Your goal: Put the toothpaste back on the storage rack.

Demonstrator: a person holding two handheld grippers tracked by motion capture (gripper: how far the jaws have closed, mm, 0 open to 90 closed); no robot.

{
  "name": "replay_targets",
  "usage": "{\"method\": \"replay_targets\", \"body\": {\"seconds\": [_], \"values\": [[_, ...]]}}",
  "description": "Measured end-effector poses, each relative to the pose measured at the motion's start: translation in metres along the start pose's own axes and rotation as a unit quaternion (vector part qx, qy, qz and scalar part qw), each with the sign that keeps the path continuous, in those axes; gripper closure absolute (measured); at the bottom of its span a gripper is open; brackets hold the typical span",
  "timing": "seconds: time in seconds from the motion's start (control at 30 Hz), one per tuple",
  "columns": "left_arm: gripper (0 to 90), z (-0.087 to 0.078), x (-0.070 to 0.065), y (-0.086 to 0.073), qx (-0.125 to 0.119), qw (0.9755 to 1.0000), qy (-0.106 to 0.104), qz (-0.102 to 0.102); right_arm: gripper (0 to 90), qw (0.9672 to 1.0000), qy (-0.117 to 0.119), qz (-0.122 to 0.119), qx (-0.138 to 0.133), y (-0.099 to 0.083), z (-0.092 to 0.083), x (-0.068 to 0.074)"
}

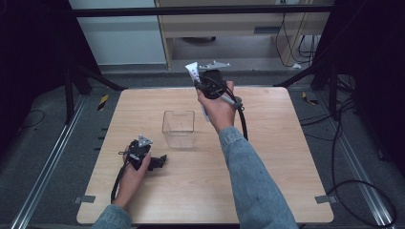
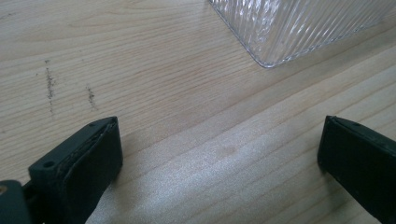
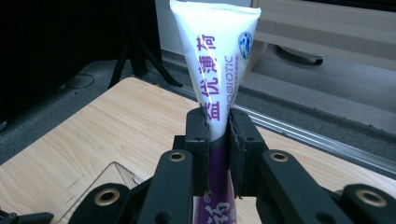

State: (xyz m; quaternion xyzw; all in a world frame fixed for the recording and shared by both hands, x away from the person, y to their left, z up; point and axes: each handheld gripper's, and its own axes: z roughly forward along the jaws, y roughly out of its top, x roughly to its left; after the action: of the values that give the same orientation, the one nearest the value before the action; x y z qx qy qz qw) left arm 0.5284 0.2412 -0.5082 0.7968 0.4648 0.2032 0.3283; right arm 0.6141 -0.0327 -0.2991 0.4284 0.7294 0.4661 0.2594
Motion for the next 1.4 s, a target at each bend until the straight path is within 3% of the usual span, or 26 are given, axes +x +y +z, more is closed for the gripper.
{"method": "replay_targets", "body": {"seconds": [0.37,1.4], "values": [[0.0,0.000,0.000,0.000,0.000,1.0000,0.000,0.000,79.4,1.0000,0.003,-0.001,-0.005,0.004,0.013,0.007],[0.0,0.000,0.000,0.000,0.000,1.0000,0.000,0.000,79.4,0.9993,0.018,0.001,-0.032,0.011,0.027,0.030]]}}
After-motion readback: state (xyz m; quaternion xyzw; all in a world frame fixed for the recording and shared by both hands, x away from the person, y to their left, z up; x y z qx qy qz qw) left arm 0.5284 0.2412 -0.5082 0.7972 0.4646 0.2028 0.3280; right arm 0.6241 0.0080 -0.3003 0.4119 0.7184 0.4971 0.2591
